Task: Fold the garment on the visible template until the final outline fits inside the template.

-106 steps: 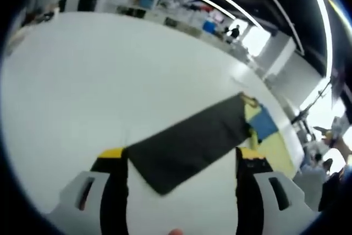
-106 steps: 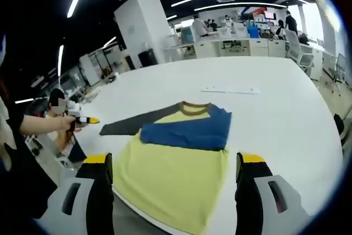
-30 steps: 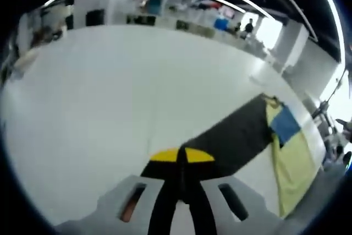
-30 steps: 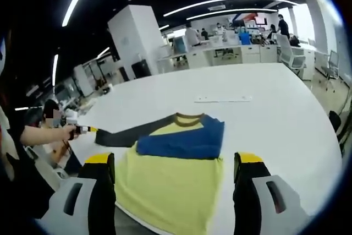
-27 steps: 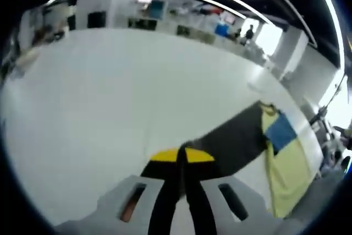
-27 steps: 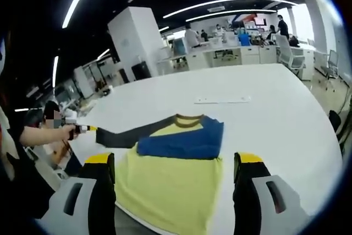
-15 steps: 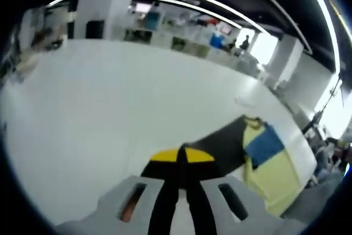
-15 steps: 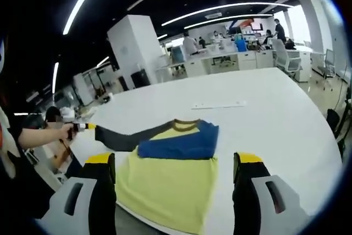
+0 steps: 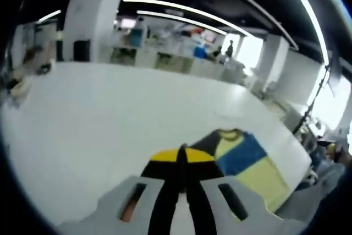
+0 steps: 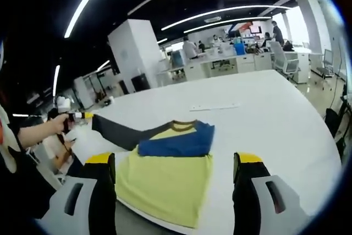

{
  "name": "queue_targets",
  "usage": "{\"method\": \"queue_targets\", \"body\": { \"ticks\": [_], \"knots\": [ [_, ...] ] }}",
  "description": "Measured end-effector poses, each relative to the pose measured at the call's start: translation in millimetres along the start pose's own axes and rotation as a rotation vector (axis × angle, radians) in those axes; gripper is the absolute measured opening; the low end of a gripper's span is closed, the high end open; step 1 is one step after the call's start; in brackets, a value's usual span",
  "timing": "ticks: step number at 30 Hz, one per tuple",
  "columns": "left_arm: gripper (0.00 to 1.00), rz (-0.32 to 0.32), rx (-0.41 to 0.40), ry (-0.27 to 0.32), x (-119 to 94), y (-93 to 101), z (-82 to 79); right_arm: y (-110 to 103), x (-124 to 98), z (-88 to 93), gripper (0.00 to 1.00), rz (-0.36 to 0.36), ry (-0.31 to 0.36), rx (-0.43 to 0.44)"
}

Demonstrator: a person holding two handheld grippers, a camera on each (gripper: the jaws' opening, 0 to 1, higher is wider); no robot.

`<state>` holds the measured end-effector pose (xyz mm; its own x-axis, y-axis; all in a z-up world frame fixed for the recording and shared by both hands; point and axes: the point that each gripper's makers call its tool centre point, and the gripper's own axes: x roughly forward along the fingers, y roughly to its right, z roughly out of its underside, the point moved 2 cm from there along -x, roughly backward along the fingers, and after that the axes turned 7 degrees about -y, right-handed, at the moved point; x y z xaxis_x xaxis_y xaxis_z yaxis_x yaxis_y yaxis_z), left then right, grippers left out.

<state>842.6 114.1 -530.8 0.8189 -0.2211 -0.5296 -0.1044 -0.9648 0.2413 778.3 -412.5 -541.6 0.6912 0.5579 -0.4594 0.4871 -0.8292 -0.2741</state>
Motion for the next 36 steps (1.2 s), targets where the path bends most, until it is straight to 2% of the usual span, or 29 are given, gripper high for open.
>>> {"method": "queue_targets", "body": {
  "ticks": [11, 17, 20, 28, 36],
  "knots": [
    [0.00, -0.011, 0.067, 0.075, -14.0, 23.0, -36.6, 9.9, -15.6, 6.5, 0.88, 0.004, 0.010, 0.009],
    [0.00, -0.013, 0.049, 0.115, -13.4, 30.1, -54.6, 16.2, -24.2, 10.1, 0.88, 0.013, 0.012, 0.017],
    [0.00, -0.004, 0.048, 0.130, -12.6, 40.1, -62.6, 19.7, -28.9, 11.0, 0.88, 0.018, 0.013, 0.017],
    [0.00, 0.028, 0.054, 0.130, -10.4, 67.2, -72.2, 28.6, -37.9, 12.3, 0.88, 0.034, 0.025, 0.027],
    [0.00, 0.095, 0.082, 0.109, -9.1, 110.0, -75.2, 34.5, -41.5, 16.5, 0.88, 0.038, 0.031, 0.042]
  ]
}}
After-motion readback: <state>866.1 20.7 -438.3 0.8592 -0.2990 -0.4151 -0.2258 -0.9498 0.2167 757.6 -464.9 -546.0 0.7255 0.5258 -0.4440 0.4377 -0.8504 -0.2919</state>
